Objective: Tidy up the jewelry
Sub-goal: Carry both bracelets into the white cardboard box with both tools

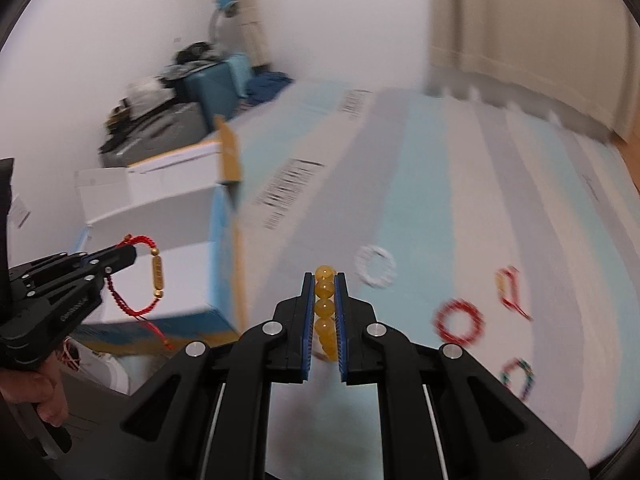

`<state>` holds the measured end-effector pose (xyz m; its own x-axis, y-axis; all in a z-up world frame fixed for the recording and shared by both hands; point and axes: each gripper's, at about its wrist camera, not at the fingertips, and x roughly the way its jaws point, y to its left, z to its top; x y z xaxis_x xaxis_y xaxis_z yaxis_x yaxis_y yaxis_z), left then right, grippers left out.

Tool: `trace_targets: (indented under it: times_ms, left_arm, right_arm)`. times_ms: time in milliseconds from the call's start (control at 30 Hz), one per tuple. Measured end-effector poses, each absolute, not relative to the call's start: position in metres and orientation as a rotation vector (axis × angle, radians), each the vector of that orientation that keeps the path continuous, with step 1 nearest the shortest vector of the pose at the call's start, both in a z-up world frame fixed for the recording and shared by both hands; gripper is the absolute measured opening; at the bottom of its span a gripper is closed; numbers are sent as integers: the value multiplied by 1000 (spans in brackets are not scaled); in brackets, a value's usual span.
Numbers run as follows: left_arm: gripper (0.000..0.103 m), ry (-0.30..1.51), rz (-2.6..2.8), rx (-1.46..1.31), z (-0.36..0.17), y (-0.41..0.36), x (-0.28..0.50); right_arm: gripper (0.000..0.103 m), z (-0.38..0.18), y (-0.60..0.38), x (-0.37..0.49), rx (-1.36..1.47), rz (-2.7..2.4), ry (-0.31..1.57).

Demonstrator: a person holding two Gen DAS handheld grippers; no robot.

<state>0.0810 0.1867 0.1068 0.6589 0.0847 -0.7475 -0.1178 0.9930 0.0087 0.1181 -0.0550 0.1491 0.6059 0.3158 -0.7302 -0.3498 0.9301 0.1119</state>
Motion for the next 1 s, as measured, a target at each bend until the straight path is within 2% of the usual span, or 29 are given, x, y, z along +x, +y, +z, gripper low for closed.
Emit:
trace_targets:
  times_ms: [267,533,733,1000]
  left_arm:
    - [2,898,269,-86,91,282,70]
    - [2,1035,326,-159,27,336,70]
    - [2,1135,352,-190,-13,357,75]
    - [3,1209,362,-149,-24,357,77]
  right_arm:
    - [9,152,73,126,-108,584,868]
    - [9,96,163,140,-178,681,1037]
    - [9,42,189,153,-254,666,1164]
    - [9,14,198,158,-303,648,1234]
